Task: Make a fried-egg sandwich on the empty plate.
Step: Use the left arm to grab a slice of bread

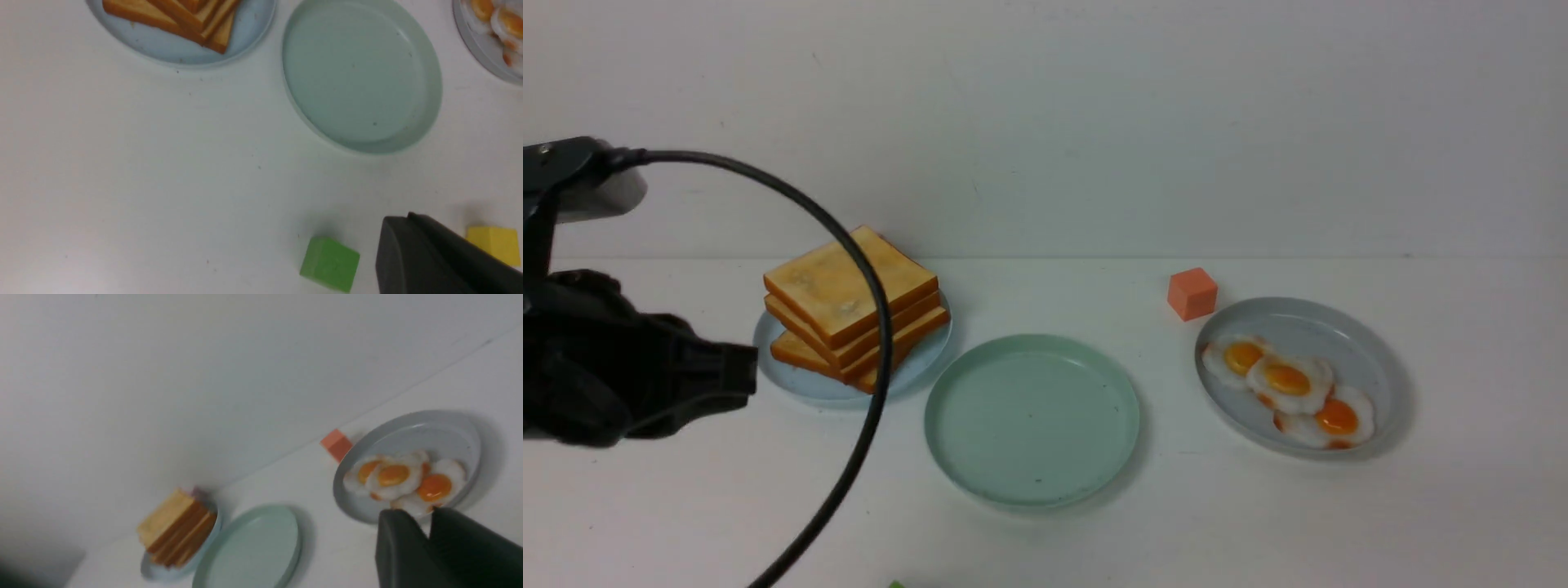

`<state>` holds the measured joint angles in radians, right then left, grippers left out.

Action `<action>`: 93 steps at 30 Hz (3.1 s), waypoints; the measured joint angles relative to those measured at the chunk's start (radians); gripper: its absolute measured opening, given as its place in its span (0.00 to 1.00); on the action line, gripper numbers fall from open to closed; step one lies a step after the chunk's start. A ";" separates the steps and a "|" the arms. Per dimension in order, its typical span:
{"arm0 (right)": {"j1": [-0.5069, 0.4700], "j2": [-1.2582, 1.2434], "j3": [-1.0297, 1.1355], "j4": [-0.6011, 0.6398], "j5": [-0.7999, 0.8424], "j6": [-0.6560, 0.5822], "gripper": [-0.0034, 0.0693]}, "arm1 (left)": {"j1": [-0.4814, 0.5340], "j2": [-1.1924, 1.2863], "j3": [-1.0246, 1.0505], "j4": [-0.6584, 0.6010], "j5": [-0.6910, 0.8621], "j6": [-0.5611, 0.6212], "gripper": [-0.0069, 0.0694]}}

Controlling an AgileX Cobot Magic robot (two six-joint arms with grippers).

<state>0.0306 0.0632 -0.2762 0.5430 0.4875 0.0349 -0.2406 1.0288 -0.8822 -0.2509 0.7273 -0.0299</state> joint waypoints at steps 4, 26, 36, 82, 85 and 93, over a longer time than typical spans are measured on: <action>0.004 0.192 -0.340 -0.042 0.409 -0.212 0.04 | 0.000 0.125 -0.057 -0.014 -0.004 0.079 0.09; 0.395 0.516 -0.767 -0.261 0.663 -0.299 0.06 | 0.032 0.781 -0.649 0.234 0.238 0.296 0.07; 0.396 0.516 -0.767 -0.264 0.588 -0.299 0.07 | 0.090 0.915 -0.758 0.182 0.254 0.626 0.08; 0.396 0.525 -0.769 -0.202 0.451 -0.299 0.12 | 0.081 0.955 -0.554 0.106 -0.202 1.075 0.54; 0.396 0.525 -0.769 -0.199 0.451 -0.299 0.12 | 0.080 0.938 -0.554 0.098 -0.178 1.051 0.53; 0.396 0.525 -0.769 -0.199 0.445 -0.299 0.13 | 0.080 0.872 -0.554 0.083 -0.153 1.011 0.51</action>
<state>0.4262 0.5884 -1.0448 0.3443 0.9330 -0.2643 -0.1607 1.9008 -1.4365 -0.1683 0.5748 0.9815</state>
